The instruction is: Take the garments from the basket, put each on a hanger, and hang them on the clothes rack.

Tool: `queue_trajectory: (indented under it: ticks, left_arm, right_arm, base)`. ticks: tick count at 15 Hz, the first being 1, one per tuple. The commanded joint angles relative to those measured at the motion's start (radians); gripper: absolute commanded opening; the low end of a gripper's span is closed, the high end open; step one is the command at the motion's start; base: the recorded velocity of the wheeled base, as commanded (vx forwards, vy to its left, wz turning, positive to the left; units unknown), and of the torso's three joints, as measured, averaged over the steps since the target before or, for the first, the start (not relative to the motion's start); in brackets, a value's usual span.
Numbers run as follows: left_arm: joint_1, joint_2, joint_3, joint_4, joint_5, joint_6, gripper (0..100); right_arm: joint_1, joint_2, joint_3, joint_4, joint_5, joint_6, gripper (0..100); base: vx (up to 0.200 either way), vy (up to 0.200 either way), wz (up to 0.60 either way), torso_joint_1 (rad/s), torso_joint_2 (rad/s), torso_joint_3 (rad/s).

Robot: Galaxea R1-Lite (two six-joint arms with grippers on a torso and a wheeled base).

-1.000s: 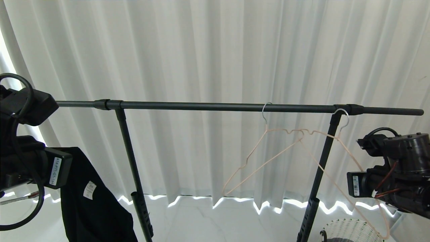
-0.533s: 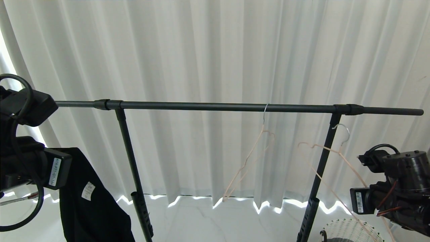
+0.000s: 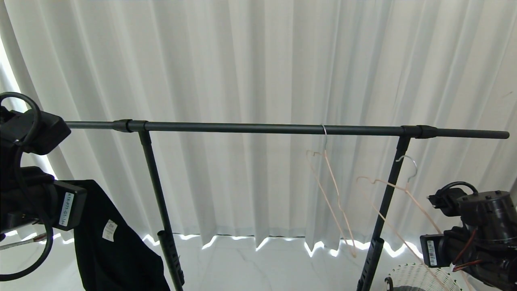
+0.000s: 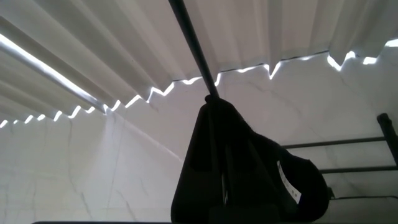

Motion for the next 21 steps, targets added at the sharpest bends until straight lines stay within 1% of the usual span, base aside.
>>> queue_trajectory:
  ticks: [1,4,5,13,15,17,19,21]
  left_arm:
    - [0.0,-0.003,0.011,-0.01,0.0,0.0,0]
    - [0.0,-0.001,0.054,-0.085,0.0,0.002,0]
    - [0.0,-0.004,0.065,-0.095,0.0,0.005,0]
    - [0.0,-0.012,0.074,-0.095,0.0,0.005,0]
    - [-0.003,-0.014,0.1,-0.095,-0.003,0.005,0]
    - [-0.017,-0.023,0.14,-0.095,-0.007,0.005,0]
    - [-0.043,-0.023,0.163,-0.096,-0.009,0.0,0]
    - [-0.081,-0.01,0.17,-0.096,-0.011,-0.003,0]
  right_arm:
    - [0.003,-0.029,0.004,0.0,0.0,-0.002,0]
    - [0.004,-0.055,0.004,0.002,-0.001,-0.006,0]
    - [0.004,-0.06,0.004,0.002,-0.001,-0.006,0]
    - [0.006,-0.081,-0.001,0.002,0.0,-0.007,0]
    - [0.016,-0.11,-0.001,0.003,0.005,-0.007,0]
    - [0.049,-0.149,0.002,0.006,0.006,-0.007,0]
    - [0.102,-0.184,0.001,0.006,0.006,-0.007,0]
    - [0.22,-0.242,-0.002,0.006,0.017,-0.007,0]
  base:
    - [-0.2,0.0,0.0,0.002,0.01,-0.002]
    - [-0.2,0.0,0.0,0.009,0.0,-0.001]
    - [-0.2,0.0,0.0,-0.012,0.0,-0.002]
    - [-0.2,0.0,0.0,-0.003,0.0,0.004]
    - [0.0,0.0,0.0,0.0,0.0,0.0]
    - [0.0,0.0,0.0,0.0,0.0,0.0]
    - [0.0,0.0,0.0,0.0,0.0,0.0]
    - [0.0,0.0,0.0,0.0,0.0,0.0]
